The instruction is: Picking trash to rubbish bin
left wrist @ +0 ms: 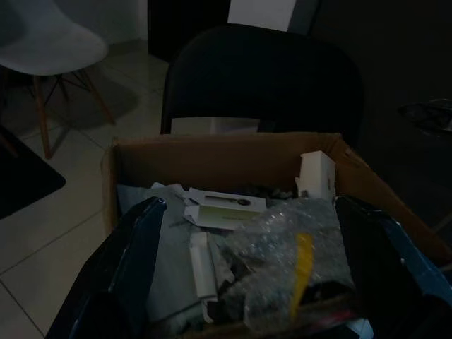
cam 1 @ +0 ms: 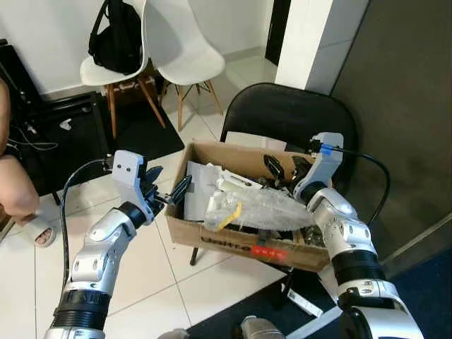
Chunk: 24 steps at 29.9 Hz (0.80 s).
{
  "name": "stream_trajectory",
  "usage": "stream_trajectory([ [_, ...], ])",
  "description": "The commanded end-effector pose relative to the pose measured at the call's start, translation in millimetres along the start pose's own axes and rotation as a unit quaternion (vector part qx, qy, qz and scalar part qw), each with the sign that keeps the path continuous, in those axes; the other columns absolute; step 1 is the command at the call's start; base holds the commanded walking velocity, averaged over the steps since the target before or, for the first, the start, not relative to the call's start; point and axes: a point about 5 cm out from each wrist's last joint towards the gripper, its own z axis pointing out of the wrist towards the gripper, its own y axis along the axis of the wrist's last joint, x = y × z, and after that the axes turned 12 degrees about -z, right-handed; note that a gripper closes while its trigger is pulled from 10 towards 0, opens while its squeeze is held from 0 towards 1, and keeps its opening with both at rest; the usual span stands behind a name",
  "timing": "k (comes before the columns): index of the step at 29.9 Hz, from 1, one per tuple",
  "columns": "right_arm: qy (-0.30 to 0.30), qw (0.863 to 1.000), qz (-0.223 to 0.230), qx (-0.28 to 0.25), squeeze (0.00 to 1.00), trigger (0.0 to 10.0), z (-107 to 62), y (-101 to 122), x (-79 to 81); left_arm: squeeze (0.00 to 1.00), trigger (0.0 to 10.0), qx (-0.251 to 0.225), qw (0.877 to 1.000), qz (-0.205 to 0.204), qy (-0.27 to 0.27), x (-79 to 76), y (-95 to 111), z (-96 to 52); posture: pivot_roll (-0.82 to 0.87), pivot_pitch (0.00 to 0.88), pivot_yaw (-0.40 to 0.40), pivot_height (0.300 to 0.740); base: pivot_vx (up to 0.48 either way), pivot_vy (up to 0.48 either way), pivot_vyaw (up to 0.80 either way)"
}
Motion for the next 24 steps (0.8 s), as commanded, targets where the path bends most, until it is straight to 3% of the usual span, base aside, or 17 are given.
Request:
stream_trajectory([
  [1, -0.001, 1.0, 0.008, 0.001, 0.0, 10.0, 0.5, -1.0, -0.8, 0.0, 10.0, 0.01, 1.0, -0.003, 0.003, 0.9, -3.0, -0.3, -0.1, 0.0, 0.024, 0.74, -0.368, 0.0, 0.0],
  [24, -0.001, 1.0, 0.007, 0.006, 0.0, 10.0, 1.0, -3.0, -1.2, 0.0, 10.0, 0.012, 1.0, -0.005, 0.001, 0.2, -4.2, -0.1, -0.1, 0.0, 0.022, 0.74, -0.369, 0.0, 0.0],
])
